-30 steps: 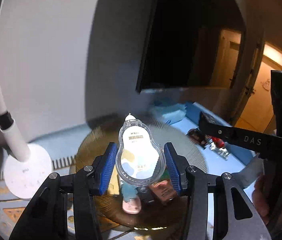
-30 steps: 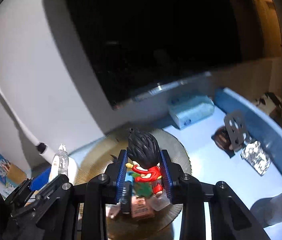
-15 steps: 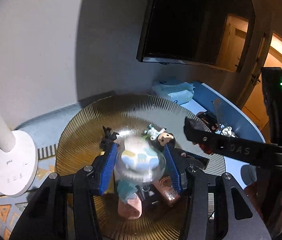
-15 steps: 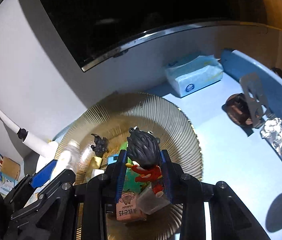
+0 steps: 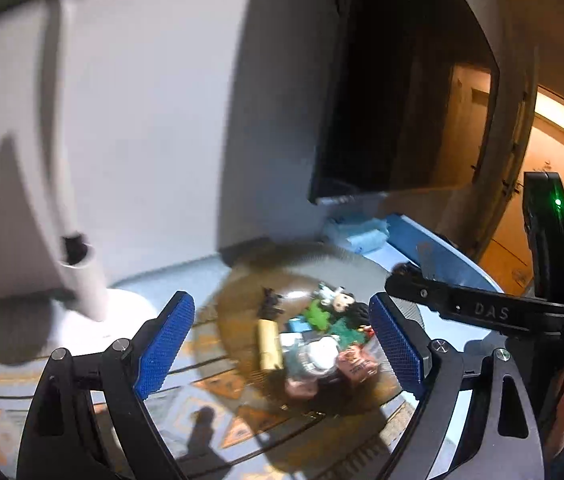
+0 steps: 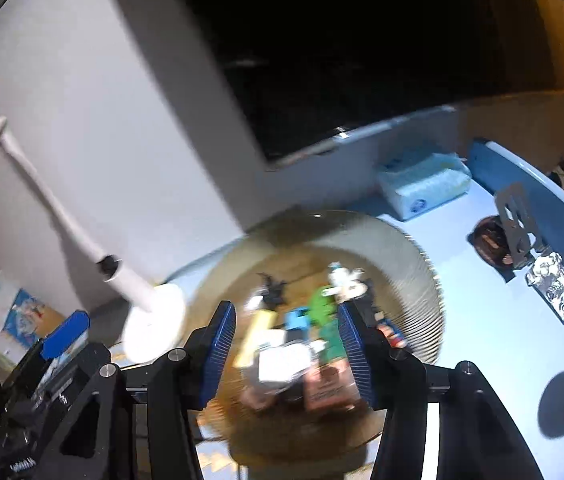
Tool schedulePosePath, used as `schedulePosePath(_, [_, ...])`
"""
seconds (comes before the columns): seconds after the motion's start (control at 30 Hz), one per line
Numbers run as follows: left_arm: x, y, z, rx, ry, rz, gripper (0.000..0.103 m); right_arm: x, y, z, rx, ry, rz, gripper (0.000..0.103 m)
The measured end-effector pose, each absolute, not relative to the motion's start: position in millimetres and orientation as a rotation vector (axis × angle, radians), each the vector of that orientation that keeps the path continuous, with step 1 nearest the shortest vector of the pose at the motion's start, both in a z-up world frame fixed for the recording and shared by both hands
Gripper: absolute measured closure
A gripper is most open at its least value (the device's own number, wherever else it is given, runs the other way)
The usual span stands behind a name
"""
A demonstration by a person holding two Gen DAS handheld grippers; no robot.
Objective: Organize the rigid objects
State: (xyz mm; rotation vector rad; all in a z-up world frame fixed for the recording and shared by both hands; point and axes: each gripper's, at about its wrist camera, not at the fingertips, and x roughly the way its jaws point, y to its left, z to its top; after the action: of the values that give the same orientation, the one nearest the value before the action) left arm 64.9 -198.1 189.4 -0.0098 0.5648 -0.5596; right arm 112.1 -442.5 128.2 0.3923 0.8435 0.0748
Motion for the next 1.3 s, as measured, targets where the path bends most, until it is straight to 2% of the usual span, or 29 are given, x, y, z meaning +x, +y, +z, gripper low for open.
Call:
schedulePosePath(0.17, [27.3, -140.4, 227.9, -0.028, 0.48, -0.481, 0.014, 83.9, -392.5, 164.8, 0.346, 0.803, 0.172, 0.049])
schedulePosePath(0.3, [-8.3, -92.9, 246.4, -0.014, 0.453, -0.368, 0.009, 53.0, -333.7, 201.2, 0.252, 0.744, 0.234, 0.049])
schedulePosePath(0.33, [-15.4, -83.5, 246.4, -0.016, 0.452, -0.355, 0.009, 46.3, -322.5, 206.2, 0.233, 0.735, 0.242, 0.048])
schedulePosePath(0.4, [-33.9, -60.2, 238.2, -0.02, 0.449, -0.326, 0.006, 31.4, -299.3, 211.4, 0.192, 0.72, 0.262, 0.039])
schedulePosePath(0.47, [-44.0, -46.3, 222.8, -0.014, 0.46, -0.265, 0.002, 16.1, -277.7, 207.4, 0.161, 0.707, 0.268, 0.037])
schedulePosePath(0.67, [-53.9, 2.1, 127.0, -0.095, 0.518, -0.114, 0.002, -17.5, -233.8, 133.4, 0.06, 0.68, 0.267, 0.037])
schedulePosePath(0.83, [-38.9, 21.0, 65.1, -0.115, 0.566, 0.03, 0.002, -9.7, -216.5, 67.1, 0.005, 0.743, 0.243, 0.037])
schedulePosePath(0.9, [-35.2, 26.0, 55.3, -0.139, 0.616, 0.003, 0.002, -6.3, -216.1, 48.2, 0.014, 0.779, 0.24, 0.037])
schedulePosePath(1.0, [-33.8, 27.3, 55.7, -0.15, 0.583, -0.006, 0.002, -0.2, -222.0, 34.7, 0.053, 0.815, 0.248, 0.037])
schedulePosePath(1.1, [-31.7, 21.4, 53.8, -0.127, 0.614, -0.021, 0.002, 0.0, -227.0, 34.4, 0.079, 0.802, 0.259, 0.032])
schedulePosePath(1.3, [-43.6, 4.7, 59.7, -0.036, 0.562, -0.025, 0.002, -8.5, -219.7, 37.5, 0.03, 0.776, 0.253, 0.027])
